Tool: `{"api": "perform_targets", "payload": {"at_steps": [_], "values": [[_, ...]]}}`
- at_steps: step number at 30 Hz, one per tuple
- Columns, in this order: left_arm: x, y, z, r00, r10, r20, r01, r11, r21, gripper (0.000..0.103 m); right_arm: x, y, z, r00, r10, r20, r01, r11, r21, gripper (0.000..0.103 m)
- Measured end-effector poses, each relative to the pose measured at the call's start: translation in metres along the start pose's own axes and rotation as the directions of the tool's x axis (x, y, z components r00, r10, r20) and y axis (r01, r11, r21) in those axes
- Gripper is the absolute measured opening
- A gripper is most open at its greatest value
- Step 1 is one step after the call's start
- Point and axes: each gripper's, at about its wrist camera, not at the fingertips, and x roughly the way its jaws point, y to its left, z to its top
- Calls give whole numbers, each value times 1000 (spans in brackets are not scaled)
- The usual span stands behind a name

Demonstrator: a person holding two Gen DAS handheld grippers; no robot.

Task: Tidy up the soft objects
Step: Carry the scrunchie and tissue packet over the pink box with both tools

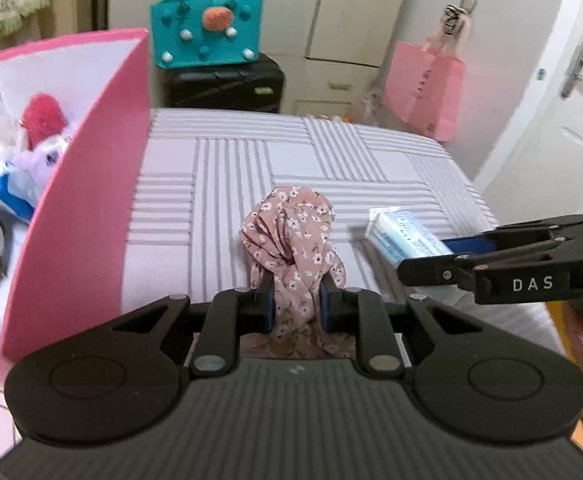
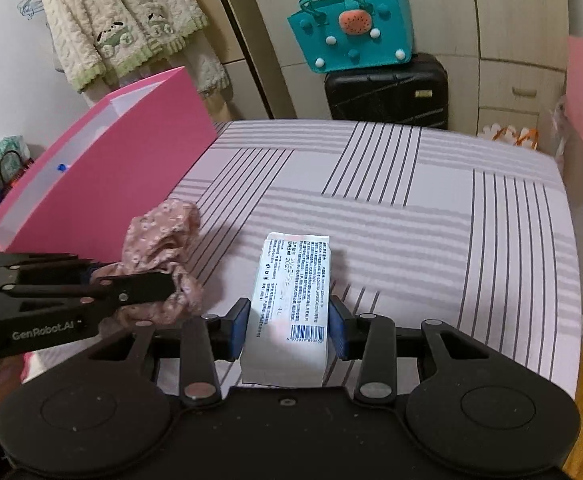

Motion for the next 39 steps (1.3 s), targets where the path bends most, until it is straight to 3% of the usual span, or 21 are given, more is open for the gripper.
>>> {"api": "perform_targets", "payload": {"at_steps": [6,11,15,19,23,33,39], "values": [[-19,-4,-13,994,-86,-65,89,995,40,20,-19,13,-16,996,78,-34,-77,996,41,46],[-50,-7,-18,992,-114,-50,119,986,120,20,-35,32,-19,993,111,-47,-110,994,21,46],[-75,-1,-19,983,-166,-75,174,976,130,20,-48,51,-17,988,148,-52,-148,989,-4,46],[-100,10,-17,982,-171,-76,180,973,142,20,-59,70,-12,978,198,-71,-200,979,-26,46],[-122,26,-16,983,-170,-69,178,974,138,20,-70,92,-6,979,196,-63,-199,978,-60,46],[-170,82,-8,981,-176,-80,178,984,29,20,-81,140,12,965,233,-117,-245,964,-103,46],[-197,101,6,992,-122,-26,123,989,86,20,-83,171,25,961,255,-111,-270,949,-162,46]]}}
